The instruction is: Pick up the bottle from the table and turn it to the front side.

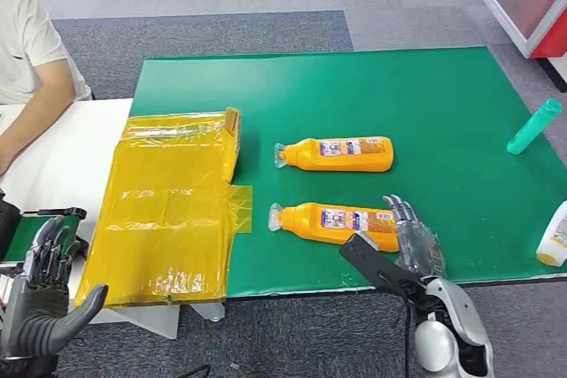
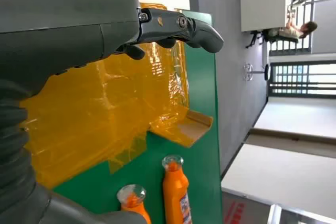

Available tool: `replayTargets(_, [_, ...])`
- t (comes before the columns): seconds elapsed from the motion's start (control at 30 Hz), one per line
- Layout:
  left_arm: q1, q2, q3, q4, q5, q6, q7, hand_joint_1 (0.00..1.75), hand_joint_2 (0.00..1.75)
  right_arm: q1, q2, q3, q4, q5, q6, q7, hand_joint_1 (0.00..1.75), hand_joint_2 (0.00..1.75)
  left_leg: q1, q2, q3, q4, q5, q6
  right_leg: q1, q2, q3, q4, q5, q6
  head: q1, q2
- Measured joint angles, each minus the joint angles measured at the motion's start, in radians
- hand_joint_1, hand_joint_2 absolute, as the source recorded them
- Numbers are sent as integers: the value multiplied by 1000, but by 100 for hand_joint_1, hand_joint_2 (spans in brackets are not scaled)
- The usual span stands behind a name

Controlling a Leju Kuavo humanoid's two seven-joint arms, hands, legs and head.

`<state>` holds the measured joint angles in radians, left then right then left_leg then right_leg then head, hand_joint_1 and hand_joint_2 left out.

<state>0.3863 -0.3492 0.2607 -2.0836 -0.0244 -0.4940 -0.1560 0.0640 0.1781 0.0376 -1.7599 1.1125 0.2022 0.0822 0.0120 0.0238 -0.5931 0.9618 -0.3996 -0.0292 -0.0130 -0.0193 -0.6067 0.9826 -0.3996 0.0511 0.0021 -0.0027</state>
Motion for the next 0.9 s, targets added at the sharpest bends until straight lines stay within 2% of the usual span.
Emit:
replayTargets(0.1, [-3,1,0,9,0,-12,-1,0,175,-30,-12,16,46,69,18,16,0,175,0,0,0,0,0,0,0,0,0,0,0,0,0,0])
replayTargets(0.23, [-16,5,-1,37,0,-21,-7,0,175,-108,-36,32,192,165,32,31,0,175,0,0,0,0,0,0,0,0,0,0,1,0,0,0])
replayTargets(0.53, [-47,21,-24,90,1,-3,-15,0,175,-269,-70,37,462,221,43,2,0,175,0,0,1,0,1,0,0,0,1,0,1,0,0,0])
replayTargets(0.9, [-61,26,-26,119,6,-6,-12,0,175,-393,-107,99,644,350,55,5,0,175,0,2,9,0,0,0,0,2,7,-1,1,-1,0,0])
